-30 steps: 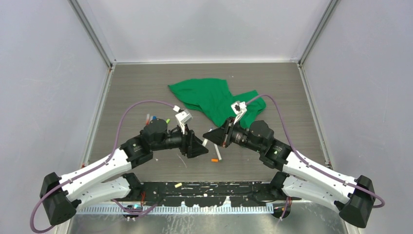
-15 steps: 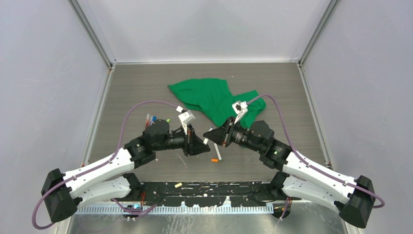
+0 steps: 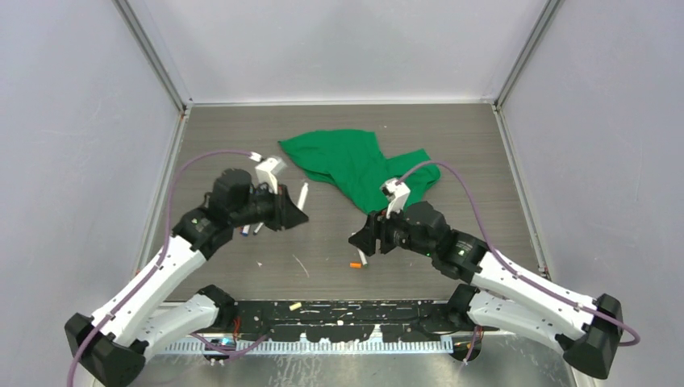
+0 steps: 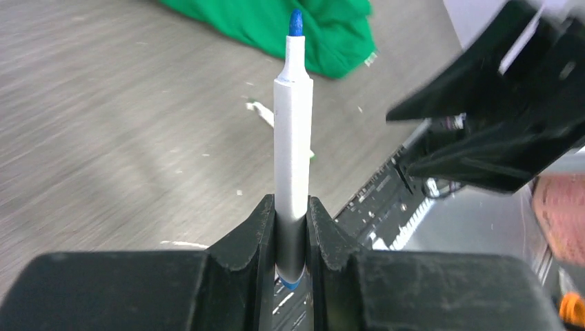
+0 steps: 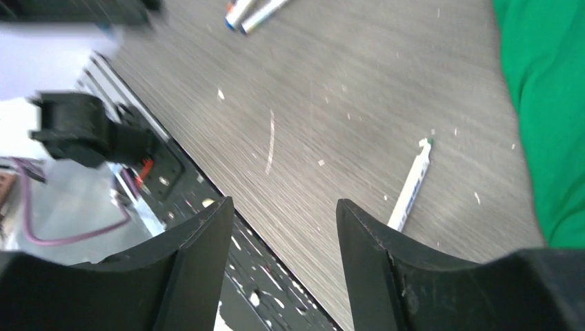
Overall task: Insert the pens into the pen caps
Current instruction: Adjust the pen, then insert the pen cap onto the pen.
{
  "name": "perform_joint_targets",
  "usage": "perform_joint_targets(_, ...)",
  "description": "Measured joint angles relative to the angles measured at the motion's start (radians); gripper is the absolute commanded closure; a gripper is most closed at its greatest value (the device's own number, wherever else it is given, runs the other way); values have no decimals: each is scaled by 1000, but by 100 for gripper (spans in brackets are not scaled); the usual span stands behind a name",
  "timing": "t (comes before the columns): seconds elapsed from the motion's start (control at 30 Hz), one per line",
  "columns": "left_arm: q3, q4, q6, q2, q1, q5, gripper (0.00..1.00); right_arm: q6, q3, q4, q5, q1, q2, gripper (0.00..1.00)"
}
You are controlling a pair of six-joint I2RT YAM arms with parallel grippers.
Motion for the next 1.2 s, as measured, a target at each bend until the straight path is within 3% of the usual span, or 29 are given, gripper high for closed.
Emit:
perform_joint_targets(0.1, 65, -109, 66, 14, 163, 57, 100, -12, -34, 3, -17, 11, 82, 40)
perform_joint_targets(0.2, 92, -161, 105, 39, 238, 92, 100, -18, -73, 10, -37, 37, 208, 41)
perform_joint_targets(0.6, -13, -129, 183, -25, 243, 207, 100, -97, -64, 75, -54, 83, 523, 42)
perform_joint_targets(0.93, -52, -17, 188, -105, 243, 394, 100, -44, -62, 75, -33, 92, 528, 43)
perform_joint_targets(1.2, -58, 21, 175, -121, 243, 439, 100, 48, -65, 99, -37, 166, 497, 47)
